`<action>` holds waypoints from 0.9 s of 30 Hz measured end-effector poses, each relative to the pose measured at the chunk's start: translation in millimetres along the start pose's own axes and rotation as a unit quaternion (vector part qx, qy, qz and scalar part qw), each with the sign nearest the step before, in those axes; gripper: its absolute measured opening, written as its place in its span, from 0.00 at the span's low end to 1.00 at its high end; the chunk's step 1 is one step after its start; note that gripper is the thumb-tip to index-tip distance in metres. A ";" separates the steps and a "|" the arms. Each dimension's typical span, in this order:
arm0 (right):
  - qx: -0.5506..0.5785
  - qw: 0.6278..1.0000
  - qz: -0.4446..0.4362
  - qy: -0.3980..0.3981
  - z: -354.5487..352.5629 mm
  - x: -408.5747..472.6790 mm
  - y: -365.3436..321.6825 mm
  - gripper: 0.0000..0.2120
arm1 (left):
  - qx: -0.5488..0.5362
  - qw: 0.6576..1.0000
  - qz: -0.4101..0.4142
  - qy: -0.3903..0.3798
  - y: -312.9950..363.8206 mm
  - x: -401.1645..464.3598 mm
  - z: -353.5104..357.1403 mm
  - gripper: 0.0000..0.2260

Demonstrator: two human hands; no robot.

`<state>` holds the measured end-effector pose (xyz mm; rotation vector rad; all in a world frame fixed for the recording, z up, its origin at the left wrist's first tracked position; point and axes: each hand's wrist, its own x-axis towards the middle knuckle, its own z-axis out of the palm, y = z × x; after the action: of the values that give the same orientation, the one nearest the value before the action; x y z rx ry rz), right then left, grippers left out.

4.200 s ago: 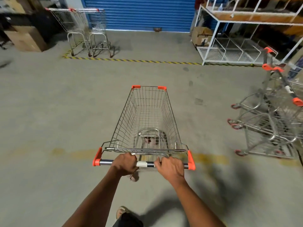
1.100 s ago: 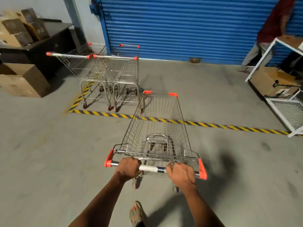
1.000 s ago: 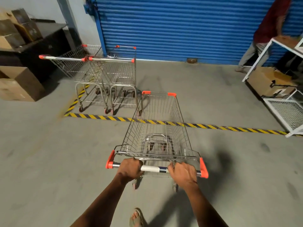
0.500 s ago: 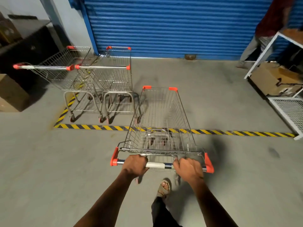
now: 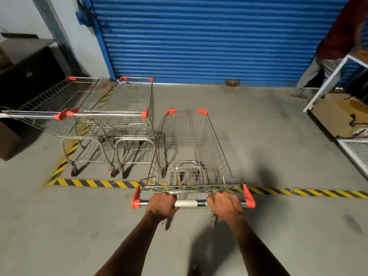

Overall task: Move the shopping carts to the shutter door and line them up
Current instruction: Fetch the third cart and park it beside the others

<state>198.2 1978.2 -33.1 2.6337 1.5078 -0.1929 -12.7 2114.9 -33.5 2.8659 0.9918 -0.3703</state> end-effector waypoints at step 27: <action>0.001 0.979 -0.048 0.198 -20.9 442.1 4.8 0.21 | 0.007 0.999 -0.022 -0.028 -159.4 389.2 -93.0 0.23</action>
<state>425.3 2354.8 -82.8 2.7171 1.7447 0.3470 203.2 2487.5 -43.1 2.8321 1.0477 -0.4605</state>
